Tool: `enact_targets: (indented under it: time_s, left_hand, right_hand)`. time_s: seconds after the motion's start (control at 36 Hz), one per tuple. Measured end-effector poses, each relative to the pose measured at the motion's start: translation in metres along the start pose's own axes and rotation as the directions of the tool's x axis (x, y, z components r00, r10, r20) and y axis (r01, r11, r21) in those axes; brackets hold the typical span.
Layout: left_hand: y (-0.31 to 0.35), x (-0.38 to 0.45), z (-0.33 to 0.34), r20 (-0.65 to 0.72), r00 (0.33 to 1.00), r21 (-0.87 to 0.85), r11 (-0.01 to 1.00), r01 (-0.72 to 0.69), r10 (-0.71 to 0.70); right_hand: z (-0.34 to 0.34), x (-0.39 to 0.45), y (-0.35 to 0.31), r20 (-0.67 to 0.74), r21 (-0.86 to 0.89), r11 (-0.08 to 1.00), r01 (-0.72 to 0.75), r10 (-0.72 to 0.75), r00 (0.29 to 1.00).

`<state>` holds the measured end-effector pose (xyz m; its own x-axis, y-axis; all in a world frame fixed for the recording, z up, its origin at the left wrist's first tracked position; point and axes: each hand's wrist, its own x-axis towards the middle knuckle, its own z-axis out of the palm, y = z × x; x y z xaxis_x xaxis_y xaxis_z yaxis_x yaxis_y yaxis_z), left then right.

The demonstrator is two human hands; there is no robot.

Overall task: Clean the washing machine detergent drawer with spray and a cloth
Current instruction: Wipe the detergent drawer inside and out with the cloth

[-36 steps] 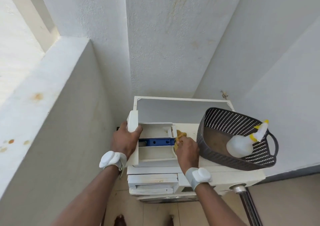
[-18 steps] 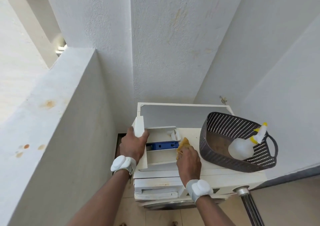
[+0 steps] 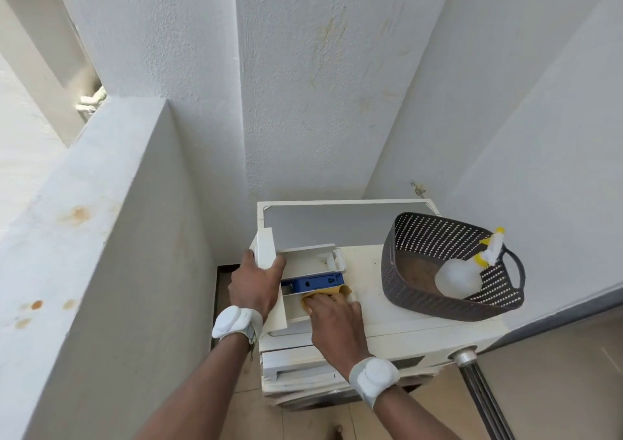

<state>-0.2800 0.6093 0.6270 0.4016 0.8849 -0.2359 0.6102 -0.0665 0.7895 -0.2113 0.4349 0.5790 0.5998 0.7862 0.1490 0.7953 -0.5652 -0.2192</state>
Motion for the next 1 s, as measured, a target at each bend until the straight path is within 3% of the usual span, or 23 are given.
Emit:
enact_targets:
  time_s: [0.08,0.17,0.22,0.33,0.42,0.47,0.56,0.61,0.69,0.83,0.92,1.0]
  left_hand:
    - [-0.001,-0.002,0.001,0.002,1.0,-0.003,1.0,-0.01,0.01]
    - [-0.002,-0.001,0.001,0.005,1.0,-0.008,1.0,0.005,-0.005]
    - [-0.002,-0.001,0.001,0.011,1.0,-0.005,1.0,0.016,-0.016]
    - [0.0,-0.001,-0.002,0.02,0.998,-0.008,0.998,0.058,-0.058]
    - [0.002,-0.002,-0.005,0.051,0.995,-0.022,0.995,0.093,-0.091]
    - [0.006,0.0,-0.01,0.081,0.99,-0.038,0.993,0.115,-0.111]
    - [0.011,0.005,-0.02,0.144,0.969,-0.107,0.97,0.216,-0.2]
    - [0.008,0.02,-0.027,0.265,0.929,-0.225,0.921,0.319,-0.257]
    - [0.003,0.044,-0.038,0.491,0.841,-0.307,0.858,0.413,-0.229]
    - [0.04,0.035,-0.071,0.627,0.763,-0.361,0.809,0.463,-0.157]
    - [0.047,0.033,-0.078,0.623,0.768,-0.389,0.792,0.471,-0.151]
    - [0.043,0.027,-0.091,0.509,0.849,-0.281,0.905,0.32,-0.143]
  right_hand:
    - [-0.016,0.001,0.01,0.052,-0.225,0.972,0.065,-0.055,0.997]
    - [-0.032,0.008,0.018,0.086,-0.32,0.942,-0.104,0.138,0.987]
    - [-0.036,0.009,0.012,0.113,-0.321,0.936,-0.145,0.19,0.975]
    - [-0.035,0.013,0.014,0.245,-0.109,0.982,-0.152,0.175,0.953]
    - [-0.034,0.007,0.031,0.363,-0.039,0.998,-0.058,0.068,0.929]
    - [-0.036,0.005,0.04,0.308,-0.004,1.0,-0.022,0.022,0.951]
    - [-0.045,0.014,0.048,0.192,0.157,0.983,-0.099,0.068,0.979]
    - [-0.056,0.029,0.053,0.216,0.272,0.944,-0.19,0.132,0.967]
    - [-0.085,0.045,0.057,0.243,0.462,0.855,-0.236,0.134,0.961]
    - [-0.123,0.068,0.053,0.209,0.709,0.666,-0.233,0.116,0.971]
    - [-0.132,0.08,0.049,0.176,0.771,0.6,-0.214,0.122,0.977]
    - [-0.136,0.09,0.046,0.164,0.811,0.55,-0.196,0.107,0.981]
